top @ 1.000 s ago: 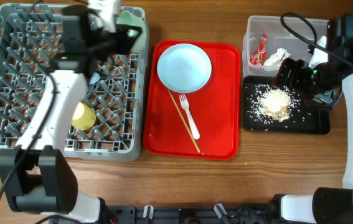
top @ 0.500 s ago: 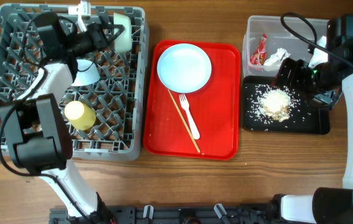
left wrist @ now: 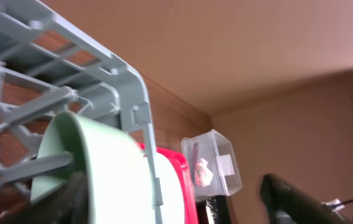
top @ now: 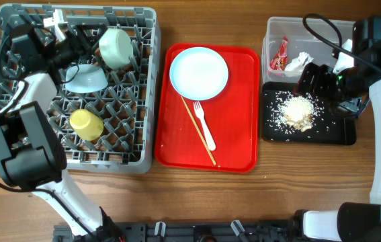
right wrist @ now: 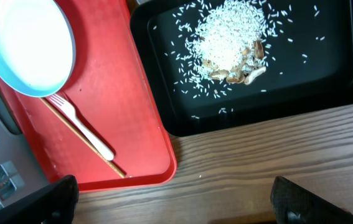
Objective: Sort waste into correct bins and load items into the dishwasher rack
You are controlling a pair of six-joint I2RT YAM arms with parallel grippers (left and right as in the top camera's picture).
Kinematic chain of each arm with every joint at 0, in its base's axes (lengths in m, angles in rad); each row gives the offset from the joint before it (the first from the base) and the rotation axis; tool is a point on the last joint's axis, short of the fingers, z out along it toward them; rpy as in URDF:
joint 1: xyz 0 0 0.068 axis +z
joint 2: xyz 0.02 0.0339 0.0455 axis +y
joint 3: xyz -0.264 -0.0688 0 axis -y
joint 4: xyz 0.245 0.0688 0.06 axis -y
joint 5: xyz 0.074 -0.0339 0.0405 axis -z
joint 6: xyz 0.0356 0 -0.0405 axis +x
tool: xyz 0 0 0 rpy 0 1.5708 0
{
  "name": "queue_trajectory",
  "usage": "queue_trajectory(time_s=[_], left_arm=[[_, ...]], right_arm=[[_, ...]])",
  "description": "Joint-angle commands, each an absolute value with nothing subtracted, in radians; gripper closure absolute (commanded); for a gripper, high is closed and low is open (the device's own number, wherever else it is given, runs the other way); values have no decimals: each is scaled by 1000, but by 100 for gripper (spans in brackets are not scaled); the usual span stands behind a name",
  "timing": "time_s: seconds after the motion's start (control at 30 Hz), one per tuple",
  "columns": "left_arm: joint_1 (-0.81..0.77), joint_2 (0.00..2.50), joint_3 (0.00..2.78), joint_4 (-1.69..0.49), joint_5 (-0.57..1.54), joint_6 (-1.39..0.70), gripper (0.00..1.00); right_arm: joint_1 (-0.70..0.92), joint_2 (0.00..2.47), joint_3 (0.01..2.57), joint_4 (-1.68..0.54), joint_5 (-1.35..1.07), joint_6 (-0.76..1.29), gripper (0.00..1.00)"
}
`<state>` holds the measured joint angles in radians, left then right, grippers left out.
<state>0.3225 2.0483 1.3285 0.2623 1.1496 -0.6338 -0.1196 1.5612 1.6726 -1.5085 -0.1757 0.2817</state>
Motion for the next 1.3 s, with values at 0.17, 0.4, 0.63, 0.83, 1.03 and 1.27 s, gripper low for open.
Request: queue_trajectory(time_s=[0.17, 0.4, 0.63, 0.83, 1.03, 1.27], left_arm=[[433, 2045, 1335, 265, 1145, -637, 0], [438, 1916, 1335, 141, 1051, -561, 0], [196, 1602, 1335, -449, 533, -299, 0], [-123, 1527, 1335, -741, 472, -302, 0], [-374, 1556, 1335, -811, 259, -461, 0], [-569, 1703, 1335, -853, 1, -721, 0]], right_arm=[[-122, 1547, 1694, -1517, -181, 265, 0], [-122, 1547, 1694, -1516, -181, 261, 0], [-122, 1547, 1694, -1512, -181, 262, 0], [-122, 1547, 1694, -1512, -181, 261, 0], [-122, 1547, 1694, -1512, -181, 250, 0], [-122, 1547, 1694, -1516, -181, 251, 0]])
